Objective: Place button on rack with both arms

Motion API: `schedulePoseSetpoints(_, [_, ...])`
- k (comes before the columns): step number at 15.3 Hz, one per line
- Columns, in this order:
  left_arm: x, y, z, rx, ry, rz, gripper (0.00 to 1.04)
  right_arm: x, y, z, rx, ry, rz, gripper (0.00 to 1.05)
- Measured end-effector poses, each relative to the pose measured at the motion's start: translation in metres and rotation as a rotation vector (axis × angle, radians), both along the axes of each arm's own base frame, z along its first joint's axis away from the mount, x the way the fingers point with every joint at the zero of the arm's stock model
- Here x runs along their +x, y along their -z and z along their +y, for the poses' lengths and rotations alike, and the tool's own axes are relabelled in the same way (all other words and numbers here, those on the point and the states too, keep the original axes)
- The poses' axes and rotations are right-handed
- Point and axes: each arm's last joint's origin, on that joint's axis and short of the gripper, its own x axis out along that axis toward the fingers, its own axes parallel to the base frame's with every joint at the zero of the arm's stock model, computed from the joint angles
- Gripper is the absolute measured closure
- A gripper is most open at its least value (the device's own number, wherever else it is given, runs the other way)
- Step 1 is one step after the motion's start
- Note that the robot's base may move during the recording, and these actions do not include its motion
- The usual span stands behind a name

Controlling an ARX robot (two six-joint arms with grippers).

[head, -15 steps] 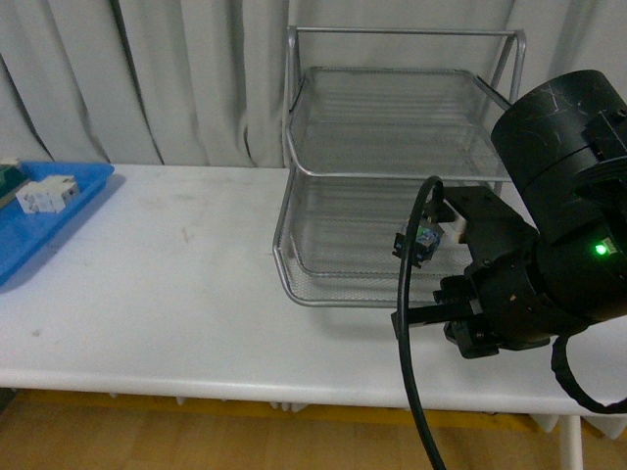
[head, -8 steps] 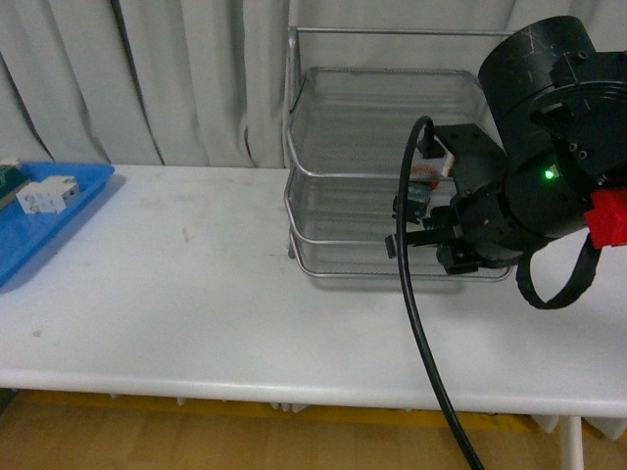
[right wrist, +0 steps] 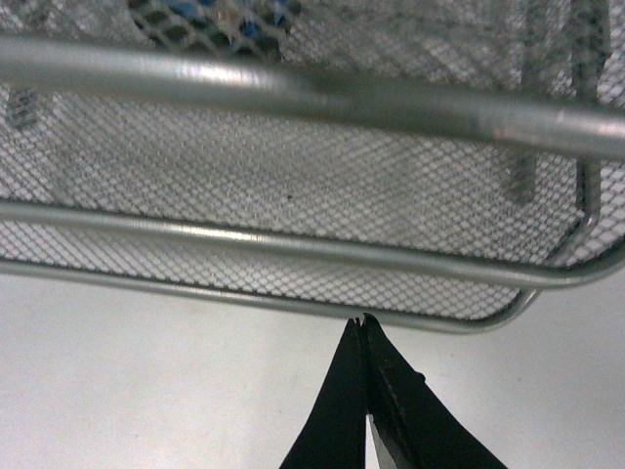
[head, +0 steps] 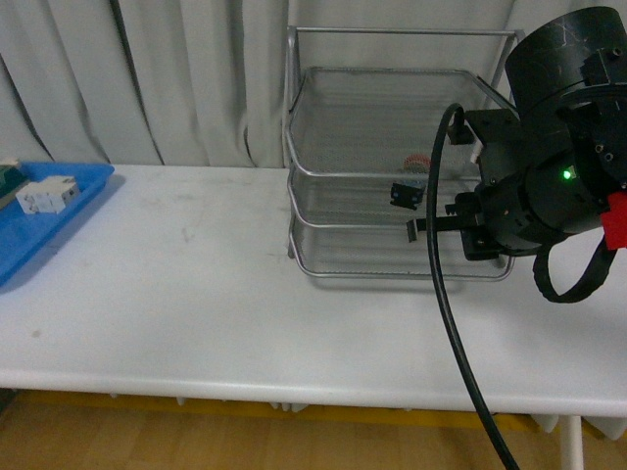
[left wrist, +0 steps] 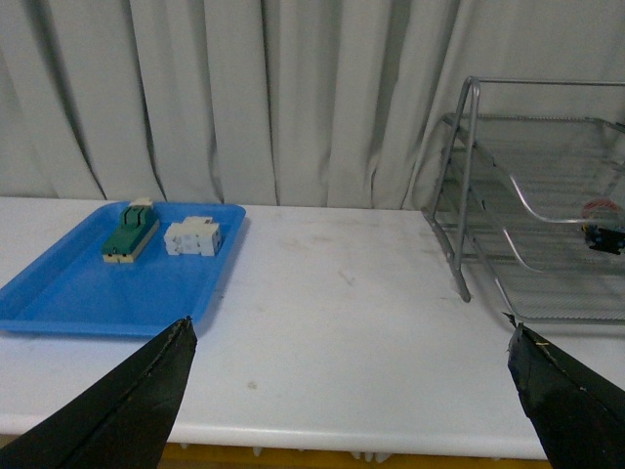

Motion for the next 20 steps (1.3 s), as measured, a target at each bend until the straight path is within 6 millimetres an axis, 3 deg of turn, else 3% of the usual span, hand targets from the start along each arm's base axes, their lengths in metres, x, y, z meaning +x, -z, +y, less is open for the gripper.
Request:
schedulePoseSetpoints(3, [0.0, 0.0, 0.0, 0.0, 0.0, 0.0, 0.07, -0.026, -0.005, -0.006, 0.064, -0.038, 0.034, 1.03])
schedulePoseSetpoints(6, [0.0, 0.0, 0.0, 0.0, 0.0, 0.0, 0.07, -0.075, -0.03, -0.022, 0.204, -0.086, 0.024, 1.03])
schedulePoseSetpoints(8, [0.0, 0.0, 0.0, 0.0, 0.0, 0.0, 0.07, -0.108, -0.044, -0.041, 0.312, -0.08, 0.039, 1.03])
schedulePoseSetpoints(10, [0.0, 0.0, 0.0, 0.0, 0.0, 0.0, 0.07, -0.146, -0.067, -0.073, 0.415, -0.029, -0.006, 1.03])
schedulePoseSetpoints(11, [0.0, 0.0, 0.0, 0.0, 0.0, 0.0, 0.07, -0.153, -0.08, -0.086, 0.434, -0.002, -0.058, 1.03])
schedulePoseSetpoints(13, [0.0, 0.0, 0.0, 0.0, 0.0, 0.0, 0.07, -0.157, -0.084, -0.097, 0.284, 0.063, -0.419, 1.03])
schedulePoseSetpoints(15, [0.0, 0.0, 0.0, 0.0, 0.0, 0.0, 0.07, -0.197, -0.072, -0.102, 0.099, 0.138, -0.703, 1.03])
schedulePoseSetpoints(17, [0.0, 0.0, 0.0, 0.0, 0.0, 0.0, 0.07, -0.226, -0.087, -0.102, 0.078, 0.124, -0.792, 1.03])
schedulePoseSetpoints(18, [0.0, 0.0, 0.0, 0.0, 0.0, 0.0, 0.07, -0.243, -0.072, -0.102, 0.07, 0.122, -0.77, 1.03])
schedulePoseSetpoints(20, [0.0, 0.0, 0.0, 0.0, 0.0, 0.0, 0.07, -0.252, -0.067, -0.102, 0.068, 0.122, -0.792, 1.03])
